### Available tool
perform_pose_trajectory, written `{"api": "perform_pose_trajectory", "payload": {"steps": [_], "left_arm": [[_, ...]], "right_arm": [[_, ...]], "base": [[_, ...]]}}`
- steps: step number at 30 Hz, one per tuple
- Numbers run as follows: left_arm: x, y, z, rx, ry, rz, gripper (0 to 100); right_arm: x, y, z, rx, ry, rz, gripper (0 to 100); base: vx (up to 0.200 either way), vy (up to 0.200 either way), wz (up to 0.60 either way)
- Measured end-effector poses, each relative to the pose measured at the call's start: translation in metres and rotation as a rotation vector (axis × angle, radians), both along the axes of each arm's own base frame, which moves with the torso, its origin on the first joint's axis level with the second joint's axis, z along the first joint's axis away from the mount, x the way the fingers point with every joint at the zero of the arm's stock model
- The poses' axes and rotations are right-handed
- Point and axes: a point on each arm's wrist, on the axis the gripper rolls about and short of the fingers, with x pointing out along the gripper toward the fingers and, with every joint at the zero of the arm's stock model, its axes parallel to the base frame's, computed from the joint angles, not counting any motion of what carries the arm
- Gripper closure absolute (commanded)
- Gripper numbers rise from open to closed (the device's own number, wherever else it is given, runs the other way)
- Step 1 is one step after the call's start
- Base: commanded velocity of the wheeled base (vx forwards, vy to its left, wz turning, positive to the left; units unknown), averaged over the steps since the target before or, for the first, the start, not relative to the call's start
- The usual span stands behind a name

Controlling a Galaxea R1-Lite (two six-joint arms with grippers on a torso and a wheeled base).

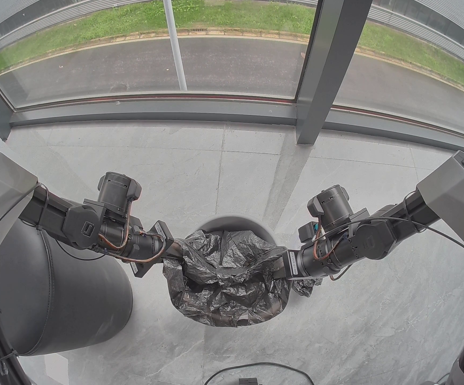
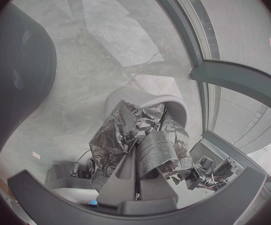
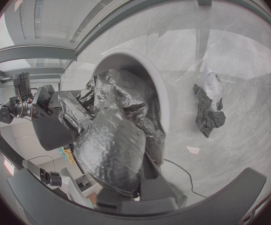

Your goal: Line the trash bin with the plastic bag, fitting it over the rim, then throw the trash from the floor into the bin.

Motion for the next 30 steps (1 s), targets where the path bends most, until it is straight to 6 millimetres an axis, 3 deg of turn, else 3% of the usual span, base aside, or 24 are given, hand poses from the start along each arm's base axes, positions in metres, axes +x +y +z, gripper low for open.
{"api": "perform_pose_trajectory", "payload": {"steps": [14, 30], "left_arm": [[0.017, 0.000, -0.006, 0.020, -0.026, 0.000, 100], [0.026, 0.011, -0.007, 0.030, -0.049, 0.015, 100]], "right_arm": [[0.008, -0.016, 0.000, -0.016, -0.011, -0.043, 100], [0.025, -0.015, -0.004, -0.091, -0.080, -0.124, 100]], "base": [[0.000, 0.000, 0.00], [0.000, 0.000, 0.00]]}}
